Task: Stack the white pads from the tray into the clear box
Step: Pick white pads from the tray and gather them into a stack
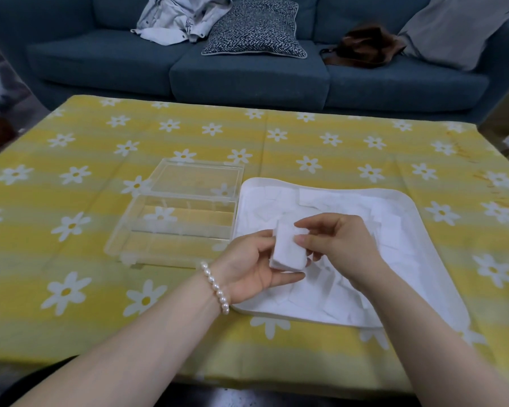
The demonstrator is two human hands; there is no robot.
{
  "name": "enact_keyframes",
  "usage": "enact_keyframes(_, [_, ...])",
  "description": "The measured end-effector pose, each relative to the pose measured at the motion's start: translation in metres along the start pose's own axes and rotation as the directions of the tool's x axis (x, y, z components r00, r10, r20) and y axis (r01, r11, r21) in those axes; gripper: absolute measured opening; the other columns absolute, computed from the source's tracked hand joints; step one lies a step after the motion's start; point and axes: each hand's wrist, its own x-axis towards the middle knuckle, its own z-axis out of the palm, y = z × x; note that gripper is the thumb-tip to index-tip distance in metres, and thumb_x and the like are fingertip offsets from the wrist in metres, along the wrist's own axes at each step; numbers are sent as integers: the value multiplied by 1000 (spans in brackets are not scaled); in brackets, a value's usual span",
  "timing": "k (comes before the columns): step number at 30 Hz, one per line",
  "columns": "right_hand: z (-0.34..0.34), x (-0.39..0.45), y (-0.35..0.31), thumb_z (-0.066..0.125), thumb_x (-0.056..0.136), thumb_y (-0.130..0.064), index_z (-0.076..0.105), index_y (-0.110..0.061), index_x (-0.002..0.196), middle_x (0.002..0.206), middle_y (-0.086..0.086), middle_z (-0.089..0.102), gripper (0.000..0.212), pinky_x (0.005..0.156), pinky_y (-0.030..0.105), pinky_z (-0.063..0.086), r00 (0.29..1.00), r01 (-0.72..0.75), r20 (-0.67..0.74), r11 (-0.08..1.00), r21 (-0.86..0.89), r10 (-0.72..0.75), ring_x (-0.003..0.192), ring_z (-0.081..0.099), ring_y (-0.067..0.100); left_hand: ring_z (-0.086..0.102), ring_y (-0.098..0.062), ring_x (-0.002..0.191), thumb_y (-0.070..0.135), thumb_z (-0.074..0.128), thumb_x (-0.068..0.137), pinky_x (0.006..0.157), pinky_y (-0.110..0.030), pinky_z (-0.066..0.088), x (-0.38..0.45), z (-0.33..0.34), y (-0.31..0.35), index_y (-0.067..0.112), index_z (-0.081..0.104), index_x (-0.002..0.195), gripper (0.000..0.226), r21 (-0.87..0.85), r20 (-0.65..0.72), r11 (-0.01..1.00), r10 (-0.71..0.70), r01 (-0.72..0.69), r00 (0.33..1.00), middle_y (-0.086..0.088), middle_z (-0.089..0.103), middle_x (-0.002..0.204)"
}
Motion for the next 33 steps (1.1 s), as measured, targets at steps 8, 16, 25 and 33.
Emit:
enact_keyframes(8, [4, 0, 3, 67, 78, 8, 68, -9, 81, 59, 4, 54, 17, 42, 18, 42, 999, 48, -13, 996, -78, -50, 38, 50, 8, 61, -35, 104, 43, 39, 97, 80, -43, 55, 1, 0, 1, 5, 55, 126, 50, -65, -30, 998, -13, 11, 999, -18, 63, 113])
enact_keyframes(16, [8, 6, 12, 65, 83, 0, 65, -9, 72, 51, 0, 49, 14, 39, 15, 35, 997, 18, -70, 998, -53, -21, 40, 46, 9, 67, -30, 95, -8, 47, 92, 77, -36, 58, -1, 1, -1, 0, 51, 124, 33, 116, -4, 990, 78, -77, 997, -20, 66, 104])
enact_keyframes(25, [40, -11, 6, 75, 76, -22, 61, -20, 98, 81, -4, 64, 26, 62, 16, 45, 985, -55, -156, 995, 82, 67, 68, 60, 3, 63, -20, 83, 11, 47, 97, 71, -31, 52, -9, -3, 18, 10, 59, 105, 14, 169, -220, 976, 171, -135, 960, -9, 67, 96])
enact_keyframes(33, [117, 15, -30, 66, 80, -2, 50, -14, 87, 71, 7, 65, 21, 54, 23, 47, 978, -141, -99, 928, 346, 185, 59, 65, 17, 62, -10, 71, 13, 76, 77, 55, -19, 40, -36, -51, 60, 12, 55, 115, 43, 417, -491, 861, 483, -292, 725, -7, 70, 96])
